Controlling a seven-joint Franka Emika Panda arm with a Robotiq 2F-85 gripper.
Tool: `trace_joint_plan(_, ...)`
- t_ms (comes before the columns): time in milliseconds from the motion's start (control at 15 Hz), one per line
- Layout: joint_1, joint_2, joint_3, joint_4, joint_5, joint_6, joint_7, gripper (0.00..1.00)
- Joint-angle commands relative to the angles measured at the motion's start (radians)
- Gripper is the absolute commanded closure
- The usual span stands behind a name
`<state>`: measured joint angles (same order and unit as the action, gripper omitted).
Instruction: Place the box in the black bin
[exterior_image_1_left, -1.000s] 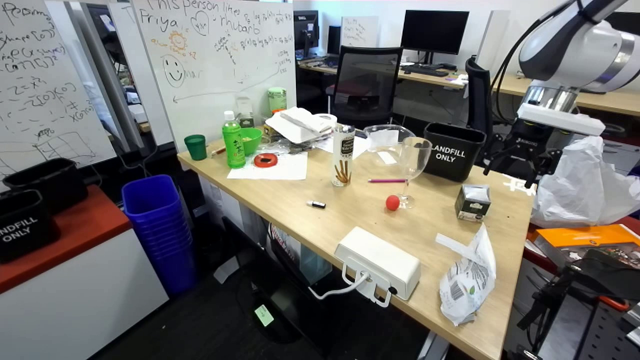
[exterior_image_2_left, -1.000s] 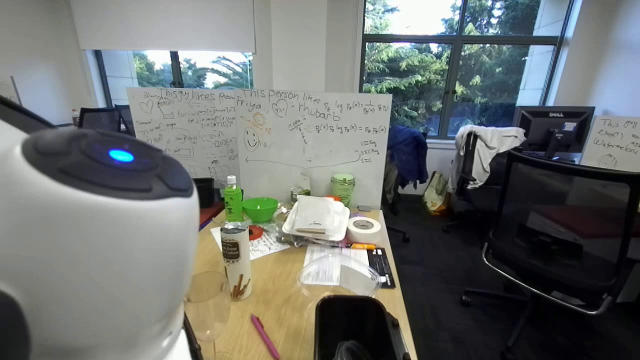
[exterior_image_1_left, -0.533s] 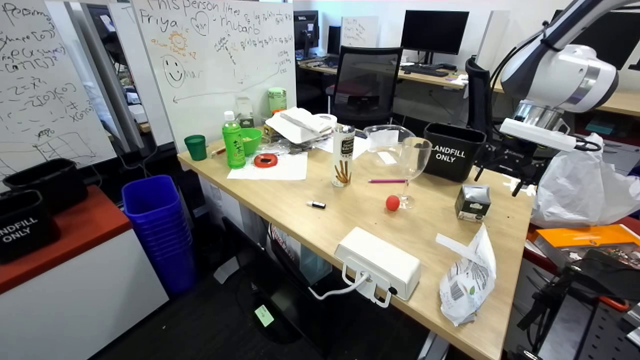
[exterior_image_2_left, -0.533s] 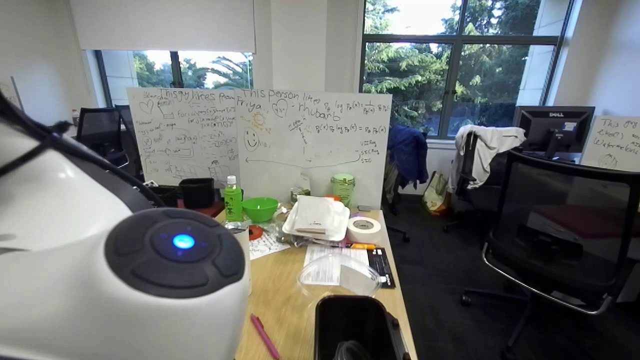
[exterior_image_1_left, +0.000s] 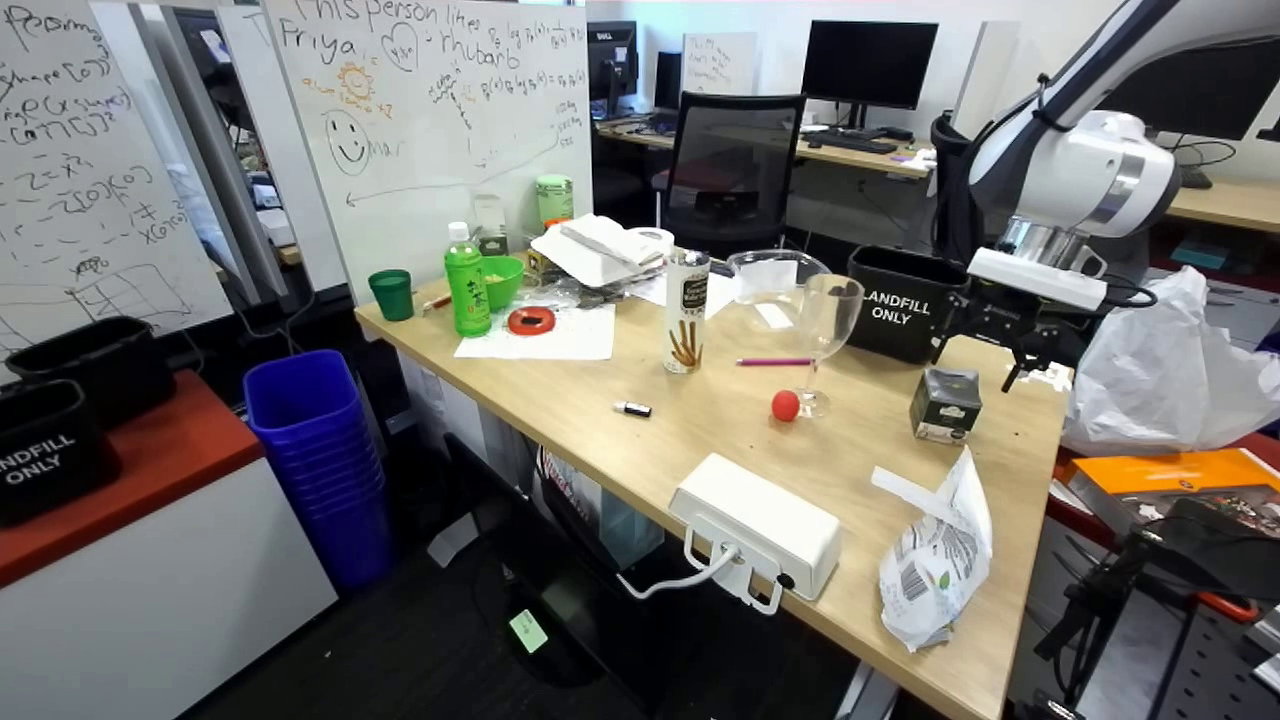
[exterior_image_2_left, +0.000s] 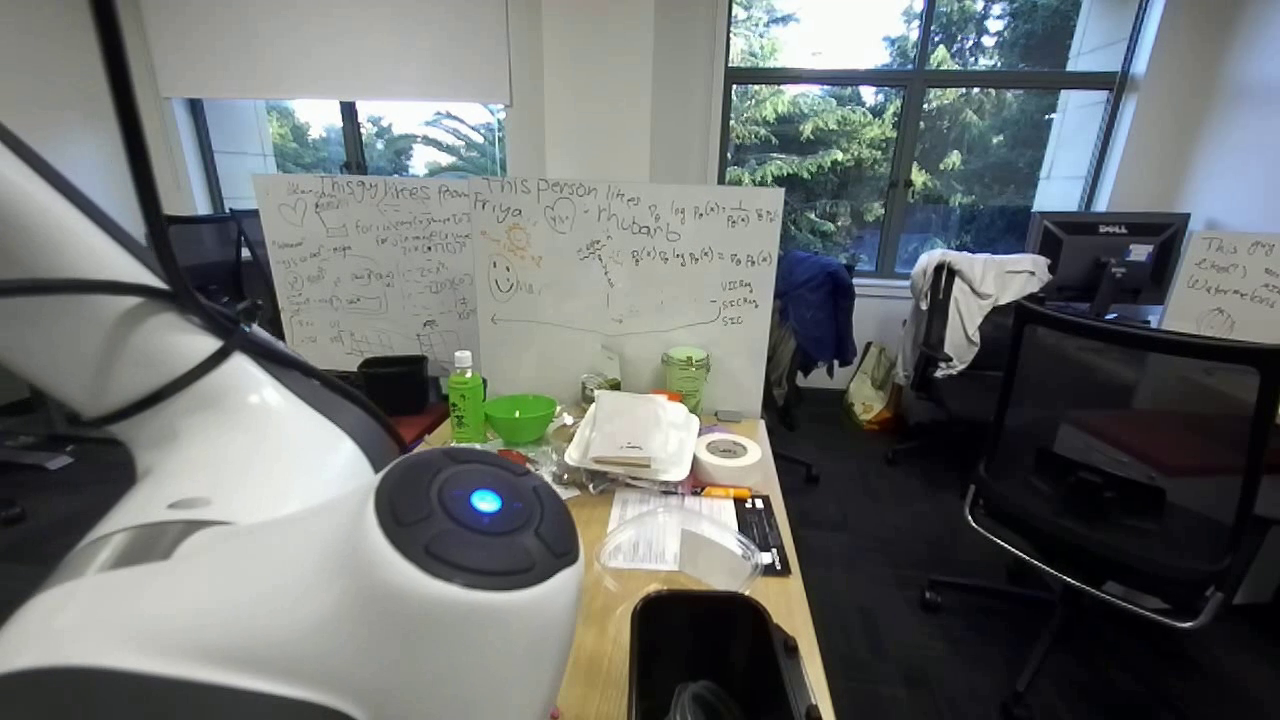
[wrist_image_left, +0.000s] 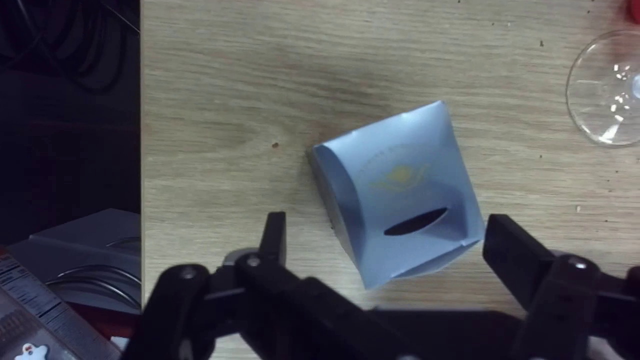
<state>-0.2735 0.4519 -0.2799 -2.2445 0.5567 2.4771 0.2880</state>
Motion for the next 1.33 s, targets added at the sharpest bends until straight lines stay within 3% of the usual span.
trace_joint_plan(0,-0.028,0.030,0.026,0.039,0.001,-0.001,0.012,0.00)
trace_joint_plan(933,-0.019,-0.029,0.055,-0.011,-0.011,0.033,-0.070,0.00)
trace_joint_plan(1267,0.014,-0.030,0.041,-0.060,-0.136,0.117,-0.110,0.00)
